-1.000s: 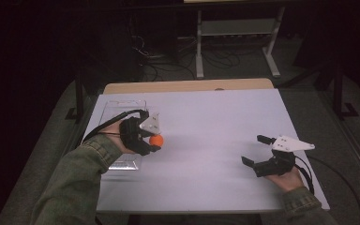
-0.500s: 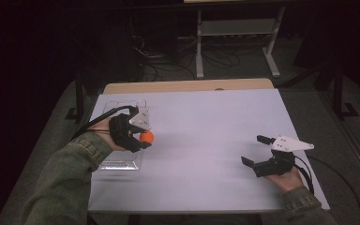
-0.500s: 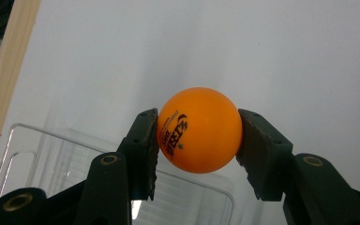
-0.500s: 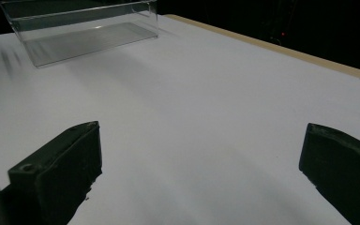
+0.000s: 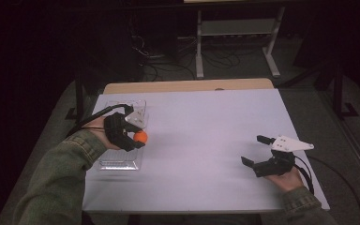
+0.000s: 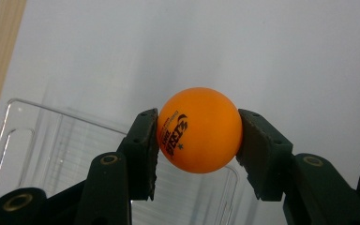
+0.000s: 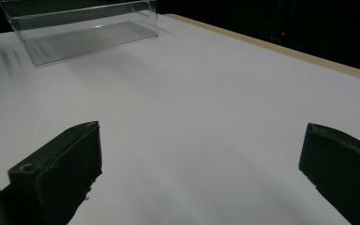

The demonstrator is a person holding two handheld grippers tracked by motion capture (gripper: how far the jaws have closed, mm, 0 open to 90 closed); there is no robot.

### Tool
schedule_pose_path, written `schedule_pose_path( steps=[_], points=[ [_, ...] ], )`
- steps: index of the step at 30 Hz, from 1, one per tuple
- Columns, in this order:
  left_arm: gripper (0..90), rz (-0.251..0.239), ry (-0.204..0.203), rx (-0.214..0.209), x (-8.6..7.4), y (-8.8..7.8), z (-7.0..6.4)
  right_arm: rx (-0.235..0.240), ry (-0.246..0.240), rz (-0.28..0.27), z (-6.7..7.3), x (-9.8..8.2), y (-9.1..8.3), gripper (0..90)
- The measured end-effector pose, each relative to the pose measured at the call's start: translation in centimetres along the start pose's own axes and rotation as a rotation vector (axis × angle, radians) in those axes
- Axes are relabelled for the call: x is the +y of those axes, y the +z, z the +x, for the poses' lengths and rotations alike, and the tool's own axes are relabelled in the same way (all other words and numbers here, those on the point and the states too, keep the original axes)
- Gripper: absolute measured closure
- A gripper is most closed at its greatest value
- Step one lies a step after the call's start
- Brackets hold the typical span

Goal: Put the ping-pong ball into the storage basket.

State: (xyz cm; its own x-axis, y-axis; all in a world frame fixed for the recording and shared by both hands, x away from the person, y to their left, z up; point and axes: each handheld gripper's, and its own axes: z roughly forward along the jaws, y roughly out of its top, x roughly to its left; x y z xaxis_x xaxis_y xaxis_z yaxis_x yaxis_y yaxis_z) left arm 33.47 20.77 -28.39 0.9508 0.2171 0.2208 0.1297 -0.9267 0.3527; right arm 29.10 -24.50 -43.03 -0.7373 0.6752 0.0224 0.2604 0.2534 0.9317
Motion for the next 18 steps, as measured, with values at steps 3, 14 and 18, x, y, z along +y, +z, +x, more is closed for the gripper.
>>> schedule_pose_path(
  steps=[3, 14, 18],
  points=[
    [50.4, 0.013, -0.01, -0.003, -0.4, 0.1, 0.1, 0.0, 0.0, 0.001, 0.0, 0.0, 0.0, 0.0],
    [50.4, 0.034, -0.025, -0.005, -1.1, -0.1, 0.4, -0.002, -0.003, 0.001, 0.0, 0.0, 0.0, 0.0],
    [50.4, 0.044, -0.024, -0.006, -1.3, -0.3, 0.4, -0.002, -0.005, 0.001, 0.0, 0.0, 0.0, 0.0]
  ],
)
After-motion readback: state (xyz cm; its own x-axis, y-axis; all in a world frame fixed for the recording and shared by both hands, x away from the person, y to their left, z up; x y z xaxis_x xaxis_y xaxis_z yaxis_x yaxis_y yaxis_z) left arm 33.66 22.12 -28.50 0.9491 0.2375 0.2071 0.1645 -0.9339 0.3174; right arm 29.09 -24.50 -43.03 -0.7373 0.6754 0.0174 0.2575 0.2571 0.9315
